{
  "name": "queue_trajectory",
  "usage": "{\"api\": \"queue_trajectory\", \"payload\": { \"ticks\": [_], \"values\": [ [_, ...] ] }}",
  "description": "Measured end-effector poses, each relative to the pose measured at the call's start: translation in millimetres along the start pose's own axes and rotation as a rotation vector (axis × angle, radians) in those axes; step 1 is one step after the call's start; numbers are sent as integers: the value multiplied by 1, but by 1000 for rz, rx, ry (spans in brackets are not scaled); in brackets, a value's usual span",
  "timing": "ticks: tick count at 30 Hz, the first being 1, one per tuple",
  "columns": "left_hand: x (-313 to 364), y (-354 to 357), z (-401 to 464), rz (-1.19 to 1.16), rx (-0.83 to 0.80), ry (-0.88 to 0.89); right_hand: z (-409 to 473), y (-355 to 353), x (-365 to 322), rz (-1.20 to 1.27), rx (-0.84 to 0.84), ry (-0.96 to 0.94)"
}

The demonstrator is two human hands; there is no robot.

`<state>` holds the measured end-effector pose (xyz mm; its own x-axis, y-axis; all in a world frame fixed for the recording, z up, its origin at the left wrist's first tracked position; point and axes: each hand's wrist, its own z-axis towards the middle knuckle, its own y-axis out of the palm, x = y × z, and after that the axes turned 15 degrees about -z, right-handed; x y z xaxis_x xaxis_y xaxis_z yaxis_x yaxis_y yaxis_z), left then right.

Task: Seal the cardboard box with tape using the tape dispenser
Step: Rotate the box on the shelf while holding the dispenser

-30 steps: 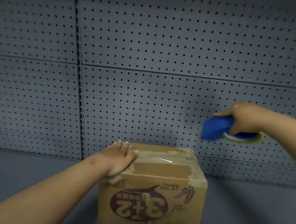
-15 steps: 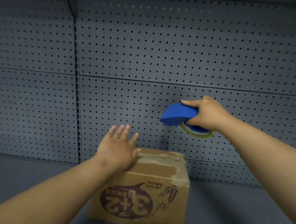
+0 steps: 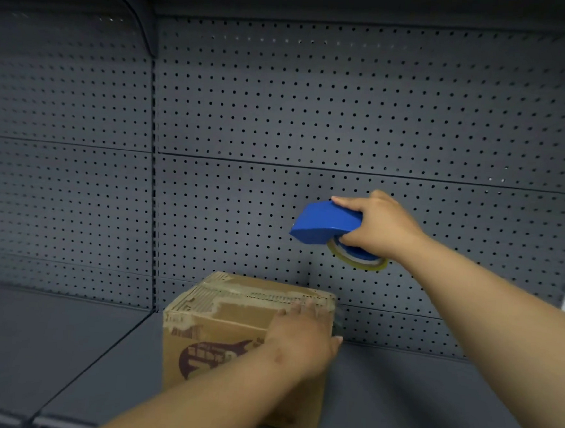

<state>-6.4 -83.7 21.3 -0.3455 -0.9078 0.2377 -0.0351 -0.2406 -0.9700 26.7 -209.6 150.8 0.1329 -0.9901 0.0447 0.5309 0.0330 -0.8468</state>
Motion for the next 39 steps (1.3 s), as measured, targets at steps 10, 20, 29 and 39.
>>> {"api": "queue_trajectory", "payload": {
  "ticks": [10, 20, 29, 39],
  "values": [
    [-71, -26, -41, -80, -141, 246, -4, -5, -11, 66, 10, -43],
    [-153, -68, -72, -222, -295, 142, 2, 3, -51, 92, -5, -80],
    [-119, -49, -66, -313, 237, 85, 11, 7, -85, 114, -7, -55],
    [-121, -28, -51, -32, 14, 155, 15, 13, -95, 80, -1, -33]
  ]
}}
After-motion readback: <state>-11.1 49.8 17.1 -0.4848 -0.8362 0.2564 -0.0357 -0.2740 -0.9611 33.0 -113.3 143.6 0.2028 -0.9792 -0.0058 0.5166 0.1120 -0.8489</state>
